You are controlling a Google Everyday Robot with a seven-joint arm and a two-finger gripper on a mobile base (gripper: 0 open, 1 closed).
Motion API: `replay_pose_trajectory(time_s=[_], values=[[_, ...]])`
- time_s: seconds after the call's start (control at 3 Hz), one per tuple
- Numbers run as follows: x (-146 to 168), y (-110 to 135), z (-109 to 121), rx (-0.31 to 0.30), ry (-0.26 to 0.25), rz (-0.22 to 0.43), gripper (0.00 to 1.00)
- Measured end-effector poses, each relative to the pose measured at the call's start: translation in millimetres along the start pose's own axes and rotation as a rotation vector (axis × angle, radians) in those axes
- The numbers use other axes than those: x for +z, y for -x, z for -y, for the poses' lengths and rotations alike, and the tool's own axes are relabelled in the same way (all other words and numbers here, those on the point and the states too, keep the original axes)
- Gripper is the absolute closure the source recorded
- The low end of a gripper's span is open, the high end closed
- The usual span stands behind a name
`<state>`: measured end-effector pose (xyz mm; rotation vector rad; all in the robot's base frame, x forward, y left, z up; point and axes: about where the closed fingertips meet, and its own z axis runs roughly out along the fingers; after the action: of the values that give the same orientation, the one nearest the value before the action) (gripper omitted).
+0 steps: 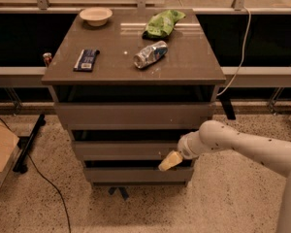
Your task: Open middle drawer
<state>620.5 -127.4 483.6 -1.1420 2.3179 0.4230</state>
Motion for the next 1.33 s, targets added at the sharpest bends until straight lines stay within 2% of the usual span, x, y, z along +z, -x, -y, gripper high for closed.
replay_pose_trajectory(time_s=[0.67,1.0,1.33], values=[[35.4,6.0,15.1,-0.004,0.046,-0.006,0.00],[48.1,-3.7,17.5,0.017,0.072,-0.025,0.19],[46.7,-9.7,18.1,0.023,0.075,-0.041,0.50]])
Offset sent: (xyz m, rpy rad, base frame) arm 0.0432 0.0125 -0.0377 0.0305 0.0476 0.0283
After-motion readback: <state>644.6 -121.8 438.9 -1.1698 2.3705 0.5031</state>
